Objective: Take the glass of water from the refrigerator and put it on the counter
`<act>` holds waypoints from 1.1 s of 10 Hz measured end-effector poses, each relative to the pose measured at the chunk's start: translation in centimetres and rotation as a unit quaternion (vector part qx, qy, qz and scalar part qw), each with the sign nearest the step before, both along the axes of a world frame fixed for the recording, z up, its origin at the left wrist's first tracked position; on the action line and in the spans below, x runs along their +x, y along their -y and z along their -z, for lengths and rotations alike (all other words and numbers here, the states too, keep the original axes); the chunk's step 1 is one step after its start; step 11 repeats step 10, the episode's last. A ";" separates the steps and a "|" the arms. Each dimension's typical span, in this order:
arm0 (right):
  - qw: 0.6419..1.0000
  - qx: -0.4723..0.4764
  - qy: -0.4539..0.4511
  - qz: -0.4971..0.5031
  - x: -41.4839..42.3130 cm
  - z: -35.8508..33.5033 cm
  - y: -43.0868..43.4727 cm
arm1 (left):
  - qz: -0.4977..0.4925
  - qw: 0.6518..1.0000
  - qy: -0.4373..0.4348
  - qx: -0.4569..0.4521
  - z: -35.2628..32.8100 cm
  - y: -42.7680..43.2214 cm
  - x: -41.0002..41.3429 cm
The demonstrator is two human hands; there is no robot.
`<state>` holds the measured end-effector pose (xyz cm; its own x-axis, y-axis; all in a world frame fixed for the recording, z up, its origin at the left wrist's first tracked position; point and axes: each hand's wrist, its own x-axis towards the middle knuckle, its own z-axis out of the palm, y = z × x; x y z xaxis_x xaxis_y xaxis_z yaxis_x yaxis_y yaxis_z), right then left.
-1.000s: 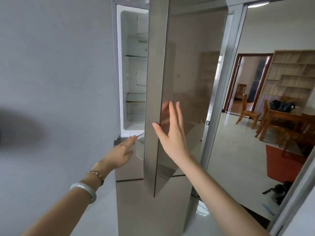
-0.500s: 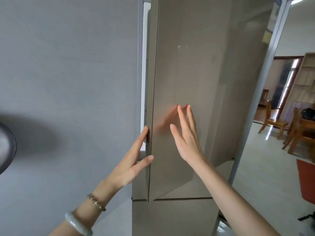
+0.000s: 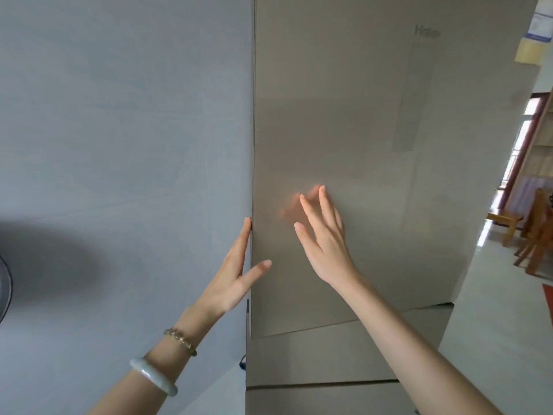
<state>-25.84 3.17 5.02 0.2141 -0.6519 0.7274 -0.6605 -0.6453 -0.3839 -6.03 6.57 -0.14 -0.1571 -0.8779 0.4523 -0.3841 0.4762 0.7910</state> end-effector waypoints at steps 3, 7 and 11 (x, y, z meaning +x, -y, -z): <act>0.999 -0.027 -0.036 0.023 1.6 0.4 5.9 | -0.032 0.999 -0.025 0.008 -0.3 6.3 1.0; 0.995 -0.079 -0.048 0.049 2.1 1.8 8.1 | -0.045 0.998 -0.033 -0.017 0.2 8.5 0.8; 0.978 0.055 0.170 -0.110 2.0 0.1 4.5 | -0.070 0.991 -0.062 -0.091 -2.6 4.5 2.2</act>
